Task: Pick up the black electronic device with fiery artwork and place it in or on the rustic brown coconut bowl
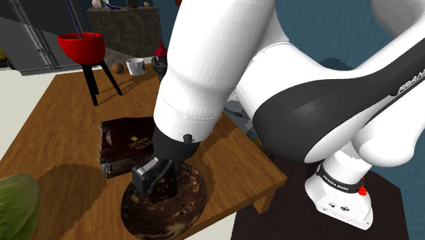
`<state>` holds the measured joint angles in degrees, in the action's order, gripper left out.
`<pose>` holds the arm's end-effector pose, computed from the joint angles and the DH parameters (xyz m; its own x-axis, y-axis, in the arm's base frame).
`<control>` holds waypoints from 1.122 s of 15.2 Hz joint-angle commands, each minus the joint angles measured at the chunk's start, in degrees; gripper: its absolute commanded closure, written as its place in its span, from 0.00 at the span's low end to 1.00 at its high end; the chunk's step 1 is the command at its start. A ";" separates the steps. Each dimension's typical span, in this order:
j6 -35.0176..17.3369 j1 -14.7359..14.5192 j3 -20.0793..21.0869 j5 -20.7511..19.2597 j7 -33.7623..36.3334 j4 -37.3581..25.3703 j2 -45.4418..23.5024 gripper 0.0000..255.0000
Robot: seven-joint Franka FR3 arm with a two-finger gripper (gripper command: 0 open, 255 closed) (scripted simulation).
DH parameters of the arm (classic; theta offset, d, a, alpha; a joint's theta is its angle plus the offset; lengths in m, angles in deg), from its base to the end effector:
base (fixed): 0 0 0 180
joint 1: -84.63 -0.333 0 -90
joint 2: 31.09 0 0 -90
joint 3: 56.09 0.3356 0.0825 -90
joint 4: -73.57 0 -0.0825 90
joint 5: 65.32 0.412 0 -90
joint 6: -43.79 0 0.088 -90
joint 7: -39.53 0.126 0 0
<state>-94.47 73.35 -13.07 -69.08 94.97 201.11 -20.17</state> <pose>0.3179 0.4586 0.4538 0.9442 0.0067 0.3292 0.0596 -0.9868 -0.1509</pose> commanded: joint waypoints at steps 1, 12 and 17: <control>-0.03 0.00 0.00 0.00 0.00 0.01 0.00 1.00; 5.28 -1.81 -2.07 4.39 -3.09 -1.45 4.88 0.00; 6.73 -2.29 -2.65 5.21 -3.67 -1.96 5.99 0.00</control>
<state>-87.85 71.08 -15.66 -63.94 91.38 199.17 -14.26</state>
